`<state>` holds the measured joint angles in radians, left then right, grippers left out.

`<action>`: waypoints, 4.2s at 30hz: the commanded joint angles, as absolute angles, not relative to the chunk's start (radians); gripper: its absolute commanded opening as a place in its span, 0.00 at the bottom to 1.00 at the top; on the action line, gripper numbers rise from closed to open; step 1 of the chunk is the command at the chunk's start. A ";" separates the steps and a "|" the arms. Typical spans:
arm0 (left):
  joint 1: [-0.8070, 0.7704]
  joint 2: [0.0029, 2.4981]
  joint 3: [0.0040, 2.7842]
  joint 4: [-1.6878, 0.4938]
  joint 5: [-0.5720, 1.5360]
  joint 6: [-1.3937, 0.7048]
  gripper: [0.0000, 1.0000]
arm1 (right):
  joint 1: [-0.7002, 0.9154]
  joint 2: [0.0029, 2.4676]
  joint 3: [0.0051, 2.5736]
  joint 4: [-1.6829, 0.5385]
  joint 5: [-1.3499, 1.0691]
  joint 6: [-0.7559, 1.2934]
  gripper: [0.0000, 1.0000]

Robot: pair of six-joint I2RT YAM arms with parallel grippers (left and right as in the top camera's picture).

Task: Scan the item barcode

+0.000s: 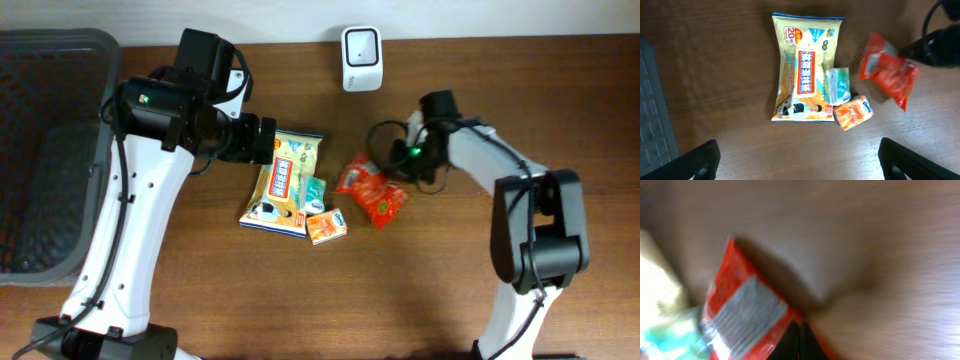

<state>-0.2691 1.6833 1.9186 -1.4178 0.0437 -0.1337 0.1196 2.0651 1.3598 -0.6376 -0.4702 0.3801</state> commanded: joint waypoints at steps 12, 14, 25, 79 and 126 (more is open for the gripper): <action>-0.274 1.689 1.916 -1.415 0.036 -0.118 0.99 | 0.147 2.133 1.689 -1.198 -0.547 0.060 0.04; -0.274 1.689 1.916 -1.415 0.036 -0.118 0.99 | 0.186 2.138 1.615 -1.130 -0.548 0.096 0.04; -0.274 1.689 1.916 -1.418 0.036 -0.118 0.99 | 0.217 2.162 1.359 -0.523 -0.538 0.357 0.04; -0.274 1.689 1.916 -1.423 0.036 -0.118 0.99 | 0.103 2.132 1.839 -1.324 -0.196 0.213 0.04; -0.274 1.874 1.913 -1.438 0.111 -0.118 0.99 | 0.031 2.132 1.399 -0.849 -0.569 -0.118 0.04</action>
<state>-0.2691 1.8740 1.9137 -1.4334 0.1223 -0.1307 0.0216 2.1147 1.4059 -0.8410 -0.6281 -0.1627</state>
